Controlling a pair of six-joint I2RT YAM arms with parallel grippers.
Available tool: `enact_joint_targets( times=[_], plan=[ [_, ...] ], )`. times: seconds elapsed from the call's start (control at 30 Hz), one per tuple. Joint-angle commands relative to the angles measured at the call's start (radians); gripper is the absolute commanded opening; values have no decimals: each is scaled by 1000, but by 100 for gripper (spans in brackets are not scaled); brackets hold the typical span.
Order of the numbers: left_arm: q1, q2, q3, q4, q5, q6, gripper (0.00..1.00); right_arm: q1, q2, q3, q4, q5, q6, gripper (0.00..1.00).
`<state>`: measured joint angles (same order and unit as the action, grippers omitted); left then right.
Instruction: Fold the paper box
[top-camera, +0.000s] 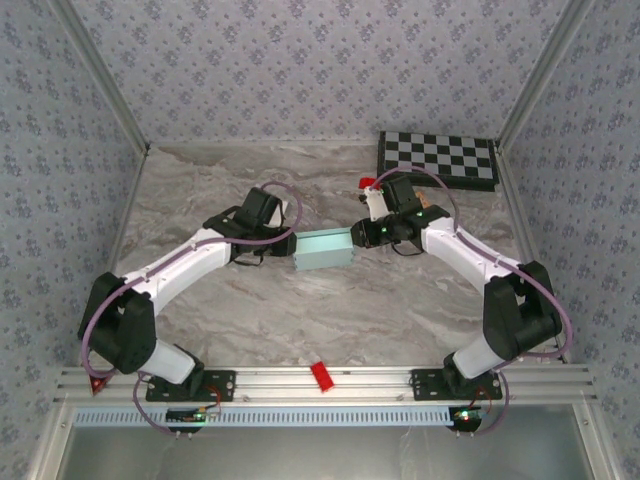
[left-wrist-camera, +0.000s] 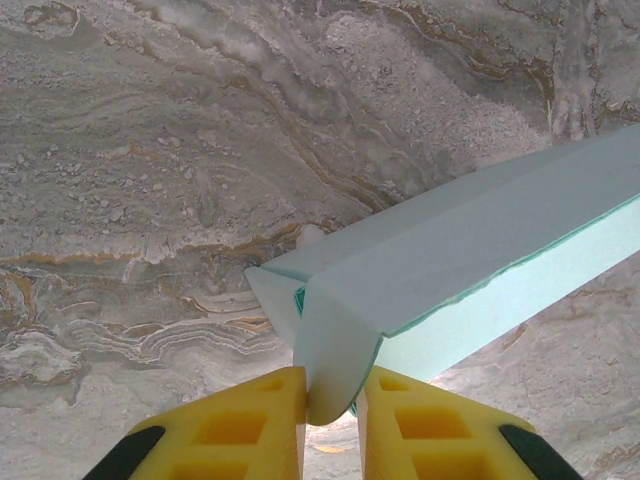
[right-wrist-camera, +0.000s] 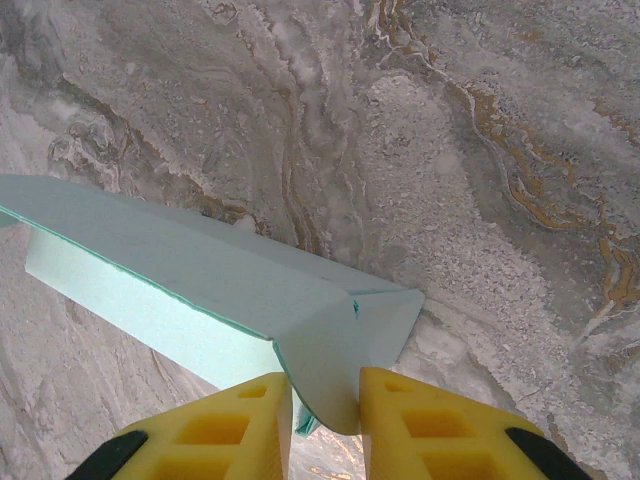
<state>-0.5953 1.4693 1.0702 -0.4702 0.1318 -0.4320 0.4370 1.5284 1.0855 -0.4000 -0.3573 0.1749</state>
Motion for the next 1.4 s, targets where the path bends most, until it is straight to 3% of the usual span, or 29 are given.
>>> enact_joint_targets(
  times=[0.0, 1.37],
  plan=[
    [6, -6, 24, 8, 19, -8, 19, 9, 13, 40, -1, -20, -3, 25],
    [6, 26, 32, 28, 50, -30, 15, 26, 53, 96, -42, -65, 18, 22]
  ],
)
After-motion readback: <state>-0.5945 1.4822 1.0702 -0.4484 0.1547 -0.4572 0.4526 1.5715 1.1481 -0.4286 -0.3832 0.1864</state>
